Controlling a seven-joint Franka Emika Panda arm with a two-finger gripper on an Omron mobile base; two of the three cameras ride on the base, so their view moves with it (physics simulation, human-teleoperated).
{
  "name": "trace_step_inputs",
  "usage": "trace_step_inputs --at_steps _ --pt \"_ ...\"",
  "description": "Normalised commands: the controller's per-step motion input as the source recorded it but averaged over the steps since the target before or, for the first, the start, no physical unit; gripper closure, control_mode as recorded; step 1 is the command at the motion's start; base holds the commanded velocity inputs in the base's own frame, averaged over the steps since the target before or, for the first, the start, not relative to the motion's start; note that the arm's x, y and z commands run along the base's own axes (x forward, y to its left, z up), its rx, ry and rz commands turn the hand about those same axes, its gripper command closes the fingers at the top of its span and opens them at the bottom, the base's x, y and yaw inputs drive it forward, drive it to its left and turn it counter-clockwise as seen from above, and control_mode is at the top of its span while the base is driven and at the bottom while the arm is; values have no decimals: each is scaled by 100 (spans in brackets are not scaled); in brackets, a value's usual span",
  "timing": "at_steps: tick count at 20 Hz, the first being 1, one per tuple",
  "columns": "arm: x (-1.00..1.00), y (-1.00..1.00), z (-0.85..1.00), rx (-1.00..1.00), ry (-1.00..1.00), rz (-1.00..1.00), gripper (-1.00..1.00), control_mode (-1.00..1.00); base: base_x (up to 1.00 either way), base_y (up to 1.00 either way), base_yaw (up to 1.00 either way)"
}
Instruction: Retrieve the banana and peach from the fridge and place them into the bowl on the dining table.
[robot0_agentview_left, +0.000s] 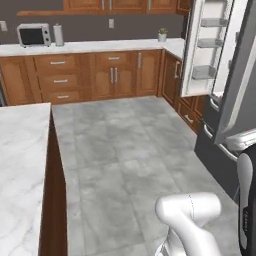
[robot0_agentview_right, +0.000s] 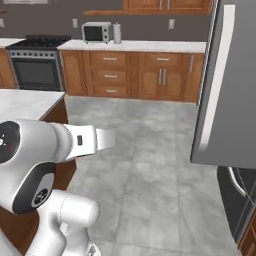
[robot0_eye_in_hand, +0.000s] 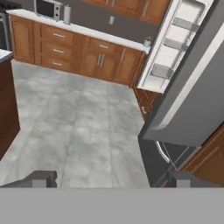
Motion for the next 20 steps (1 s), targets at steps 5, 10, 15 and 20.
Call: trace_step_inputs --at_steps 5,10,15,20 --pt "0 0 0 0 0 0 -100 100 100 0 -29" --pt "0 0 0 0 0 0 -100 100 80 0 -36" --pt "0 0 0 0 0 0 -100 100 46 0 -41" --pt "0 0 0 0 0 0 -100 100 42 5 -47"
